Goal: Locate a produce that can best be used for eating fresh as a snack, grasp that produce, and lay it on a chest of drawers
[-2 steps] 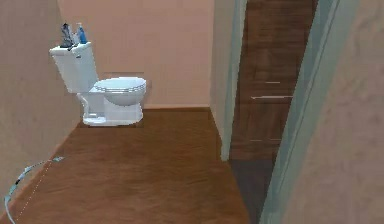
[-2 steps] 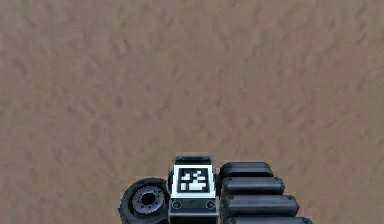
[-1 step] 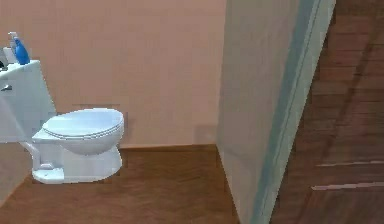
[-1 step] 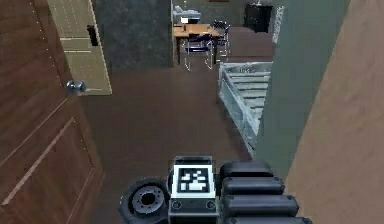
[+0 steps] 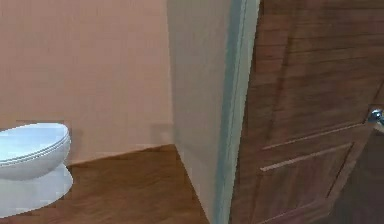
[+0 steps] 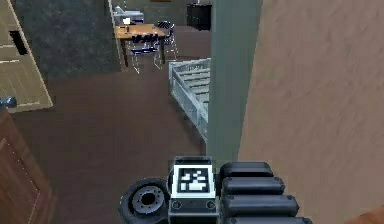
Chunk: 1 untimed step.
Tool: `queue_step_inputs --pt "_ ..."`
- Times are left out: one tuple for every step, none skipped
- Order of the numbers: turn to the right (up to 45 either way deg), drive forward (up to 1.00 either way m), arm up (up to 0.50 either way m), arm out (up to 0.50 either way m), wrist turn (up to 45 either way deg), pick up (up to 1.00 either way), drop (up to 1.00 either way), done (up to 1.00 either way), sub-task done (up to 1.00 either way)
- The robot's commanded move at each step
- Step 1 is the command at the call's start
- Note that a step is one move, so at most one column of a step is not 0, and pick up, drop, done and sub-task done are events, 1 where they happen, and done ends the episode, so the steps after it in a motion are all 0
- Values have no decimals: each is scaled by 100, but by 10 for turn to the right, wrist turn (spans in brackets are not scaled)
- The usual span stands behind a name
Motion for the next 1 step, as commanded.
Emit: queue_step_inputs --pt "0 10 0 0 0 0 0 0 0"
